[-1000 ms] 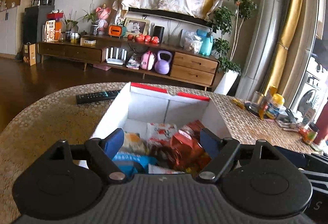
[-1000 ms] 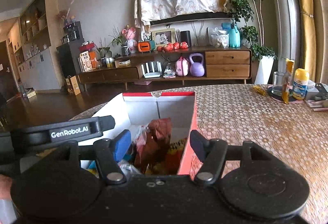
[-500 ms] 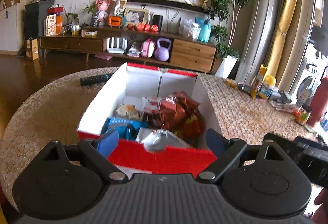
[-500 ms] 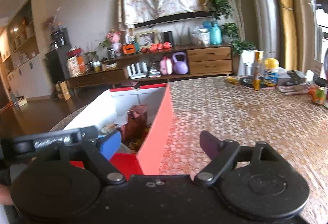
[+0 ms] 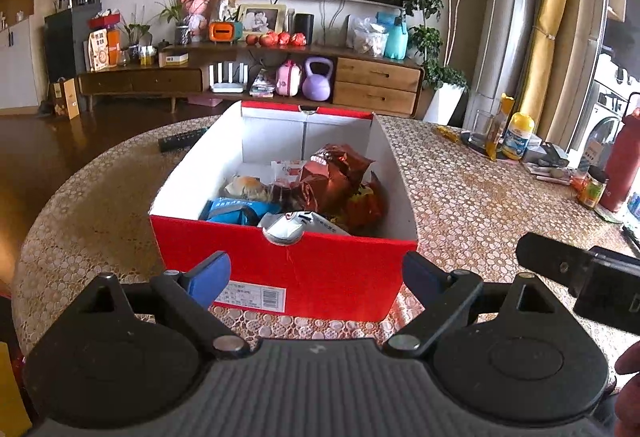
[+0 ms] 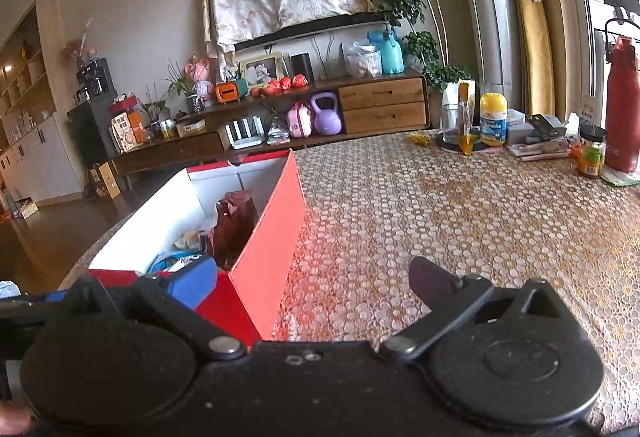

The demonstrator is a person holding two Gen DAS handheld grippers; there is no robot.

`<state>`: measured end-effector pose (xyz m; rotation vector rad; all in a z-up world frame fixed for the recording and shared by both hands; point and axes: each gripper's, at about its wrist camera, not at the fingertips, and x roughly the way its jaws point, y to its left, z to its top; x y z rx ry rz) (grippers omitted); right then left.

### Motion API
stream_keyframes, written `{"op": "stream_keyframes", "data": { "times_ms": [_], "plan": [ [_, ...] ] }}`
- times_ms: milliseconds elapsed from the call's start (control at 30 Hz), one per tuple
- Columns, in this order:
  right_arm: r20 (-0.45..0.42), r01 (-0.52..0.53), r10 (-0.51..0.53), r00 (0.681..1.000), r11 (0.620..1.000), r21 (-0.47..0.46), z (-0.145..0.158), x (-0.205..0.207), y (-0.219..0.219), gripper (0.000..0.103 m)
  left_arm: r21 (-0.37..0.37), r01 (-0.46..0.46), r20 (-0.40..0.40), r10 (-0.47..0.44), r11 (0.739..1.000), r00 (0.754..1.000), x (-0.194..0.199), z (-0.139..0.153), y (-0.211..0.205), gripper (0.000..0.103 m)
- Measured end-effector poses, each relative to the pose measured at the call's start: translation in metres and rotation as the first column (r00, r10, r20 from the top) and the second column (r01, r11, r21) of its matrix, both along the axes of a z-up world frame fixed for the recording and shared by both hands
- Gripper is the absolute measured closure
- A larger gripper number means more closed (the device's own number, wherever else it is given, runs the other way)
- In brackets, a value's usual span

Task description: Organize snacks

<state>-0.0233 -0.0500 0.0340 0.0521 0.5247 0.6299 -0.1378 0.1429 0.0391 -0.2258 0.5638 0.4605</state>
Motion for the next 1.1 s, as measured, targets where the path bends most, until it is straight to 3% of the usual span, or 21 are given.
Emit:
{"op": "stream_keyframes", "data": {
  "times_ms": [167, 267, 1100],
  "plan": [
    [0.002, 0.002, -0.002, 1.000, 1.000, 0.006, -0.0006, -0.0047, -0.0041, 0.000, 0.015, 0.001, 0.005, -0.001, 1.000, 1.000, -0.0017, 0.0020, -0.0035, 0.009],
    [0.005, 0.004, -0.004, 1.000, 1.000, 0.008, 0.0004, -0.0055, -0.0056, 0.000, 0.020, -0.002, 0.011, 0.002, 1.000, 1.000, -0.0025, 0.0036, -0.0037, 0.002],
    [-0.002, 0.023, -0.023, 1.000, 1.000, 0.012, -0.0024, -0.0041, -0.0081, 0.000, 0.024, -0.001, 0.016, 0.000, 1.000, 1.000, -0.0029, 0.0021, -0.0031, 0.002]
  ]
}}
